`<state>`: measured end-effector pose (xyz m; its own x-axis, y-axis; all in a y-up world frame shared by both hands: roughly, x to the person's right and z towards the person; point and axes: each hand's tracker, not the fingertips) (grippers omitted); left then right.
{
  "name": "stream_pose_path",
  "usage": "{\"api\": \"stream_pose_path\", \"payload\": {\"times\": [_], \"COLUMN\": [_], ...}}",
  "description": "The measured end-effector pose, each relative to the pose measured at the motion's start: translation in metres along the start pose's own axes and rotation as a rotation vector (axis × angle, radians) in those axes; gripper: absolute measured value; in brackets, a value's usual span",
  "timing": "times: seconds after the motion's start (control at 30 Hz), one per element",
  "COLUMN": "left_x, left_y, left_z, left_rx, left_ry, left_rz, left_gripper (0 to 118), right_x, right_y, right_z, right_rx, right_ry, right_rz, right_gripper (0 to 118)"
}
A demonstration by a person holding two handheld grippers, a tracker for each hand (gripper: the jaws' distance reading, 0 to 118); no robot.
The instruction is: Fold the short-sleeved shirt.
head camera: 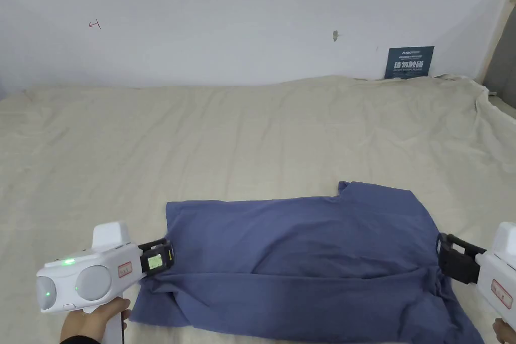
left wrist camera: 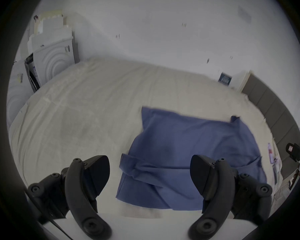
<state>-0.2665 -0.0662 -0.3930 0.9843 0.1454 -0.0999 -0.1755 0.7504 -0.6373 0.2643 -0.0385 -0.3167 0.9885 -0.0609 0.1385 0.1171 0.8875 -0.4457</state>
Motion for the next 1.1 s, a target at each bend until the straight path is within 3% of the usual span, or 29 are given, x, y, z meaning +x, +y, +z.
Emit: {"api": "stream_pose_path", "payload": {"times": [0.2,0.37,0.4,0.47,0.5,0.53,0.57,0.8,1.1], "left_x": [0.027,0.035,0.036,0.037,0.031,0.031,0.030,0.023,-0.006], "left_y": [-0.012,-0.035,-0.040,-0.049,-0.049,-0.052,-0.056,-0.064,-0.052], "left_z": [0.084,0.121,0.128,0.138,0.133,0.134,0.135,0.124,0.051], "left_rx": [0.213,0.374,0.396,0.422,0.430,0.430,0.431,0.346,-0.015], "left_ry": [0.021,0.064,0.063,0.056,0.051,0.047,0.037,-0.012,0.015], "left_rz": [-0.099,-0.189,-0.194,-0.202,-0.208,-0.208,-0.205,-0.174,-0.055], "left_gripper": [98,75,68,37,20,3,0,0,0], "right_x": [-0.020,-0.031,-0.032,-0.034,-0.036,-0.038,-0.038,-0.043,-0.037], "right_y": [0.008,-0.006,-0.009,-0.014,-0.016,-0.018,-0.020,-0.020,-0.022], "right_z": [0.084,0.114,0.118,0.124,0.126,0.128,0.128,0.124,0.105], "right_rx": [0.165,0.225,0.234,0.245,0.255,0.258,0.262,0.259,0.220], "right_ry": [-0.004,-0.023,-0.027,-0.025,-0.016,-0.016,-0.024,-0.001,0.013], "right_rz": [0.082,0.119,0.125,0.125,0.125,0.125,0.132,0.151,0.137], "right_gripper": [80,72,67,43,29,4,0,0,0]}}
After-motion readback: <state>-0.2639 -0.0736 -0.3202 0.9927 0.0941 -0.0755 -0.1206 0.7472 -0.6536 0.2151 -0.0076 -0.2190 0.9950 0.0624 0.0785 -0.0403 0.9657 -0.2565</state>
